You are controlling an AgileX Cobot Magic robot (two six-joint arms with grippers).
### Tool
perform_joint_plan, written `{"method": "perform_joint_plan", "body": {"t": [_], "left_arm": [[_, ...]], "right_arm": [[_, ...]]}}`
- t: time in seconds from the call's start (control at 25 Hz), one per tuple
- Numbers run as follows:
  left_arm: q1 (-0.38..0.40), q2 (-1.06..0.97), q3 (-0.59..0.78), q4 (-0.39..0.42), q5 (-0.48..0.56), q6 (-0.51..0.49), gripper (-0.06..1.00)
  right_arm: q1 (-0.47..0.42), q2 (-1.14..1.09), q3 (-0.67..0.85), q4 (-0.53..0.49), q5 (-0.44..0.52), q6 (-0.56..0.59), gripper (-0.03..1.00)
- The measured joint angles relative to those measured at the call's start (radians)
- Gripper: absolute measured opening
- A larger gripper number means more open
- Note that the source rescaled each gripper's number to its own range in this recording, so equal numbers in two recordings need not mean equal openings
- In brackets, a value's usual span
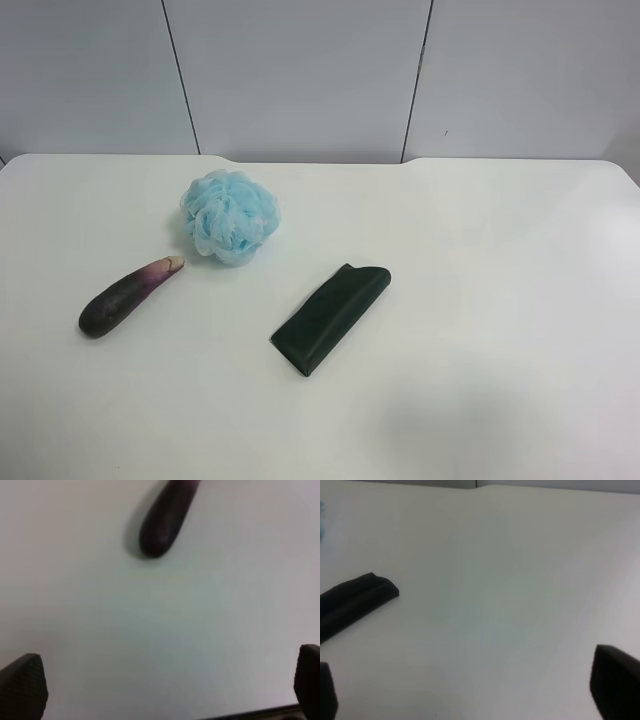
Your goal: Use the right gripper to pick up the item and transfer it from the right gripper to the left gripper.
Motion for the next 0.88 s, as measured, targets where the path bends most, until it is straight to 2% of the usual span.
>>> {"method": "perform_joint_plan", "body": {"t": [0.12,0.52,0.88], "left_arm": [[0.0,-0.098,0.047,0.0,0.002,0.0,1.0],[0.0,-0.368,0.061,0.0,-0.026,0.0,1.0],[0.0,-0.396,0.09,0.0,-0.073,-0.003,1.0]], "right_arm": [[0.0,0.0,0.0,0.0,0.0,0.0,1.0],[0.0,0.0,0.0,0.0,0.0,0.0,1.0],[0.0,0.0,0.0,0.0,0.0,0.0,1.0]]}}
